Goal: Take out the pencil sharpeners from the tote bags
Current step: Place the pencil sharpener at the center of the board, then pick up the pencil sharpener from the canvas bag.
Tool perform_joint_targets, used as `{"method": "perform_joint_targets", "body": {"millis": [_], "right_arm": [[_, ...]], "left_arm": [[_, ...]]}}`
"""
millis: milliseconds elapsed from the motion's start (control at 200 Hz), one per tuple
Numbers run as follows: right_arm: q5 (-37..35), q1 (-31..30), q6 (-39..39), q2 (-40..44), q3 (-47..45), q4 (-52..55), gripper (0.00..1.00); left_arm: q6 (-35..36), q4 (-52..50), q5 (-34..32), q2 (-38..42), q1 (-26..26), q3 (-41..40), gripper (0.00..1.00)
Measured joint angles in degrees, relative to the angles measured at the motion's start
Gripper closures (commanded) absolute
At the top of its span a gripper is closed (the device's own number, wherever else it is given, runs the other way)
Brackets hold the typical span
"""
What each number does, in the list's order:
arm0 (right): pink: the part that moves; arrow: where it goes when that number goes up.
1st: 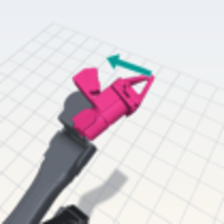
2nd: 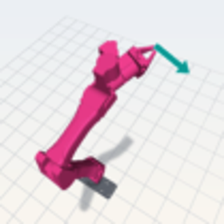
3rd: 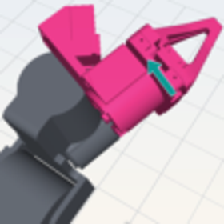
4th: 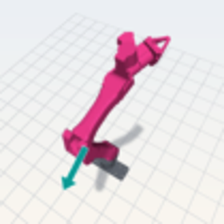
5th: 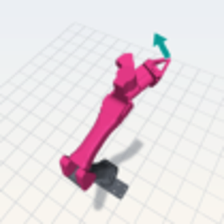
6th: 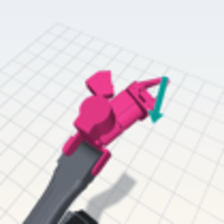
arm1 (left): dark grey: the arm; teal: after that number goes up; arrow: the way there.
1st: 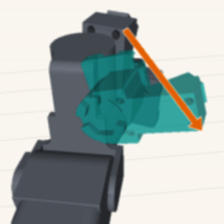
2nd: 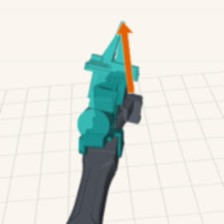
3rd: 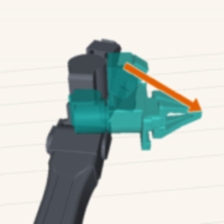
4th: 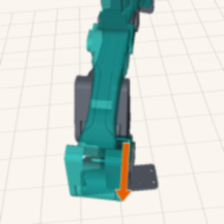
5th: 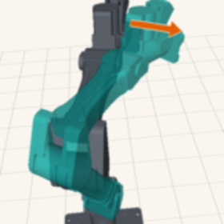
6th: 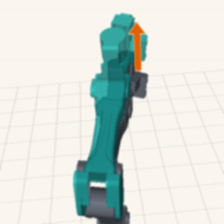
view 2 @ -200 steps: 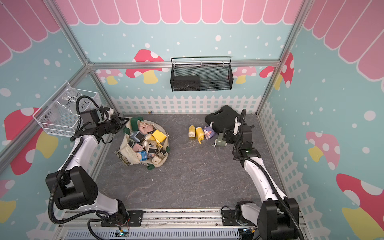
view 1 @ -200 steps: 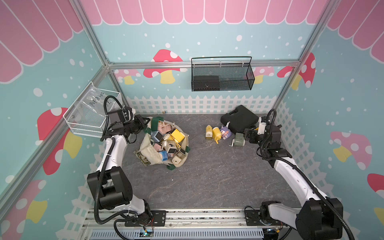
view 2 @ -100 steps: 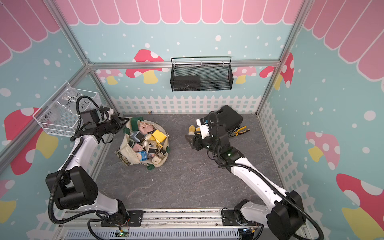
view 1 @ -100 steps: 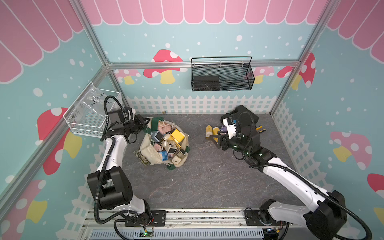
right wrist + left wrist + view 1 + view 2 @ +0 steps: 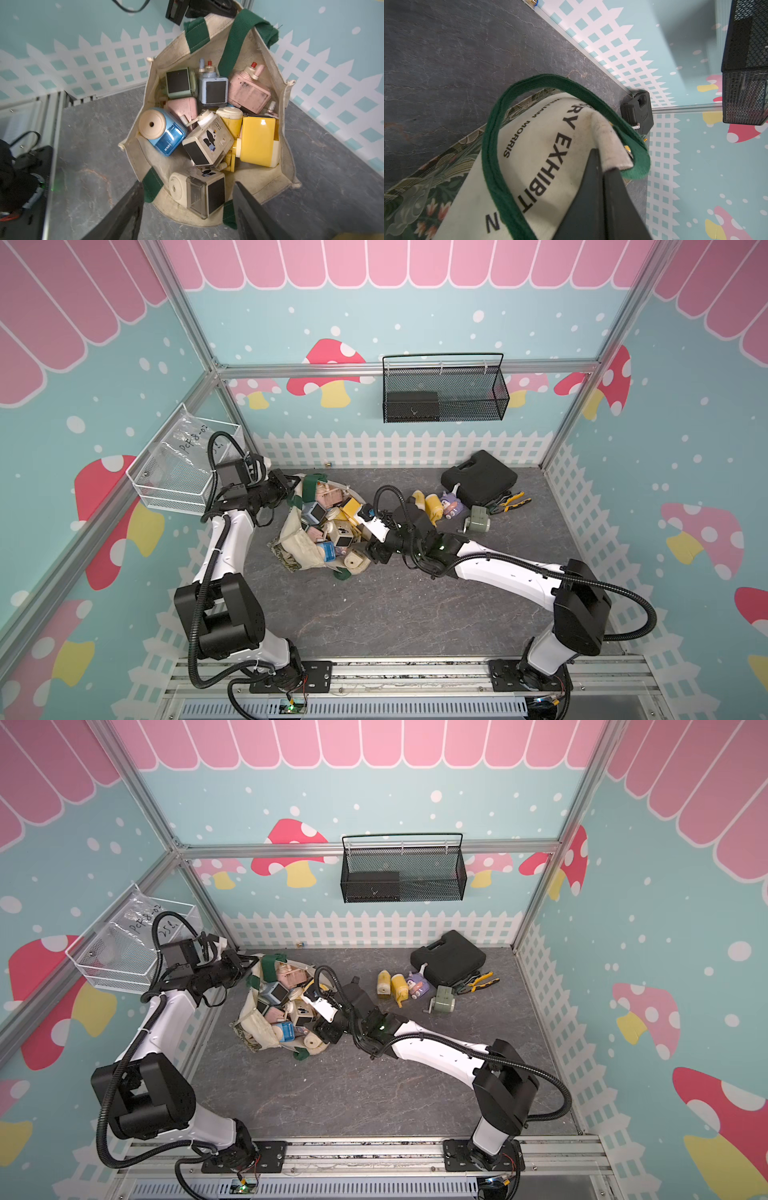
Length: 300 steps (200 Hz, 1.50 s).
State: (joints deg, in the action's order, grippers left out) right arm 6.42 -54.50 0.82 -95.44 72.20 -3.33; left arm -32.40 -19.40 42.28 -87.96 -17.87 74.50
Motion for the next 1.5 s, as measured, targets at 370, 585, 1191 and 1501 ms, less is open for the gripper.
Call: {"method": "perform_joint_targets", "body": {"millis": [370, 585, 1191, 1501], "right_arm": [[-6.1, -2.6, 20.3, -9.2, 3.5, -1.4, 0.2], [-7.0, -2.9, 22.8, -13.4, 6.6, -2.3, 0.2], [-11.4, -3.6, 23.1, -25.5, 17.2, -1.4, 0.22], [-18.2, -4.0, 21.3, -30.8, 24.5, 1.1, 0.29]], "left_arm": [[-0.2, 0.4, 0.0, -0.3, 0.2, 0.0, 1.0], [-0.2, 0.4, 0.0, -0.3, 0.2, 0.0, 1.0], [-0.2, 0.4, 0.0, -0.3, 0.2, 0.0, 1.0], [-0.2, 0.4, 0.0, -0.3, 0.2, 0.0, 1.0]]}}
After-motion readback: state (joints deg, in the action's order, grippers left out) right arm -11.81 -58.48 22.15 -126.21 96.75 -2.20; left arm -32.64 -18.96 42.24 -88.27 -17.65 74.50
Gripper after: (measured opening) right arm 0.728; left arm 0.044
